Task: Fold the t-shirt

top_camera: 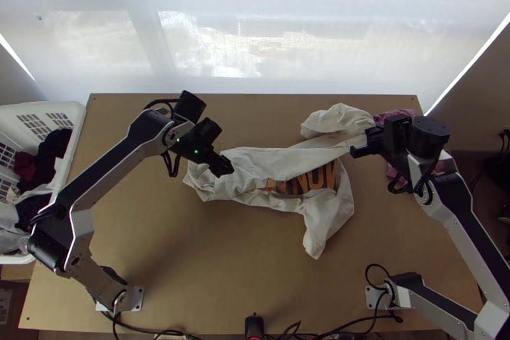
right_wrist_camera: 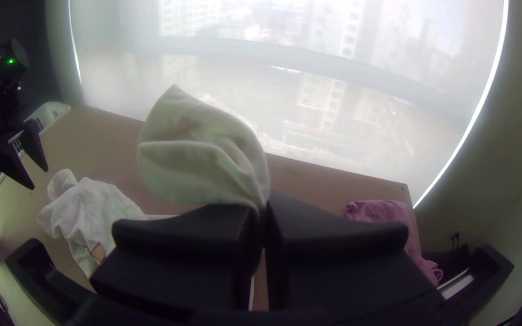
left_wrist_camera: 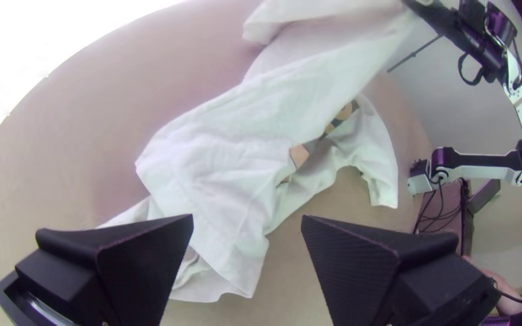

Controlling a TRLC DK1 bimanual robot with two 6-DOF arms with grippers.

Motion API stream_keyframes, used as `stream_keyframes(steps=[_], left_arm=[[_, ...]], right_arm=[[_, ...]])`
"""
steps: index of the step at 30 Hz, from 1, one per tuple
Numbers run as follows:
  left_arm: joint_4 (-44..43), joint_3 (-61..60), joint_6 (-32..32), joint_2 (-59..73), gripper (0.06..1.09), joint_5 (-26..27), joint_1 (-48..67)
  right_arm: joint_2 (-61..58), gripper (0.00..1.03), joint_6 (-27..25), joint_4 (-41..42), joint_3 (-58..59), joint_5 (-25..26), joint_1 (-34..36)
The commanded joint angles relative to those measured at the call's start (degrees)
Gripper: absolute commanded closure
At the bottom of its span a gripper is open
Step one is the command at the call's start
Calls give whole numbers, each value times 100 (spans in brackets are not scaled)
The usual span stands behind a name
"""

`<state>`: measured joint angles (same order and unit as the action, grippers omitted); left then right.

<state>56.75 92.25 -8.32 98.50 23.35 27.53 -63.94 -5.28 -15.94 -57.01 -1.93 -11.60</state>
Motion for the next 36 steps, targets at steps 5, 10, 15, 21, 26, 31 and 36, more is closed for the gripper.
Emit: stream_keyframes(steps=[5, 10, 15, 21, 26, 31, 36], left_arm=[[-244, 558, 67, 943, 21, -68, -564], [-340, 522, 155, 1303, 21, -94, -529], [-648, 487, 339, 1594, 28, -165, -520], [-1043, 514, 498, 1752, 29, -463, -520], [-1061, 575, 559, 1954, 29, -569, -520], [-1052, 628, 630, 2051, 34, -560, -477], [-999, 716, 665, 2095, 46, -490, -397]], right_arm=[[5, 100, 9, 21, -3, 0, -27], [5, 100, -8, 12, -29, 0, -18], [13, 100, -8, 12, -29, 0, -27], [40, 100, -8, 4, 15, 0, -27], [49, 100, 1, 4, 24, 0, -27], [40, 100, -26, 4, 24, 0, -36], [40, 100, -35, 21, 32, 0, -45]])
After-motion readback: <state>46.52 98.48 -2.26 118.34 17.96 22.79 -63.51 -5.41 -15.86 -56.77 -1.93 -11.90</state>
